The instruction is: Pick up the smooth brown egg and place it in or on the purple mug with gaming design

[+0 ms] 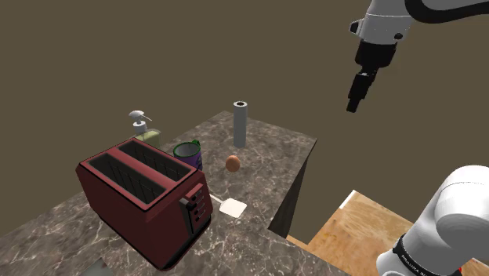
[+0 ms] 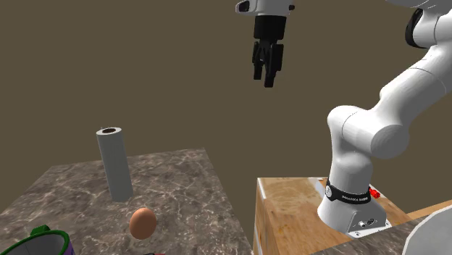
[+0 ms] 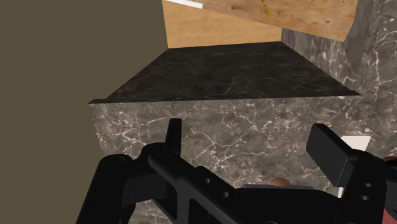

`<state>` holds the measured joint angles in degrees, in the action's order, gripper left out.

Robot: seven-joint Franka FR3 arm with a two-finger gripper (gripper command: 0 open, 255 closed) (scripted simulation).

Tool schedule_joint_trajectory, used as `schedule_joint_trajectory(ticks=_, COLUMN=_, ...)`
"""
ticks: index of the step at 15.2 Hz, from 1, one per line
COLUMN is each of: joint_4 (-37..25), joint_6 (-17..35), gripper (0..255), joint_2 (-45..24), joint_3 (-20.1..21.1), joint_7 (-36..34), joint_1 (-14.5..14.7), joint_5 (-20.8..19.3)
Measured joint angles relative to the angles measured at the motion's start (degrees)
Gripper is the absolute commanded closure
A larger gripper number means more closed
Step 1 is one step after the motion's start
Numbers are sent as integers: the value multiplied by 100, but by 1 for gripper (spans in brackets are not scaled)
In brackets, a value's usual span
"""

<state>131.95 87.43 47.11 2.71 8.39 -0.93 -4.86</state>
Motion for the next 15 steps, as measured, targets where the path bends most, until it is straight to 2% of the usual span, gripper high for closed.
schedule_joint_trajectory(ticks=2, joint_4=42, joint_6=100, gripper=0, joint_2=-49, joint_3=10, joint_7=-3, joint_1=13, joint_5=8)
schedule_joint_trajectory(ticks=5, joint_4=231, joint_6=556, gripper=0, joint_2=-242, joint_3=84, joint_7=-30, joint_1=89, joint_5=62)
schedule_joint_trajectory(ticks=9, joint_4=509, joint_6=1418, gripper=0, joint_2=-715, joint_3=222, joint_7=-96, joint_1=196, joint_5=129)
schedule_joint_trajectory(ticks=15, joint_4=556, joint_6=2567, gripper=0, joint_2=-1627, joint_3=487, joint_7=-227, joint_1=345, joint_5=186)
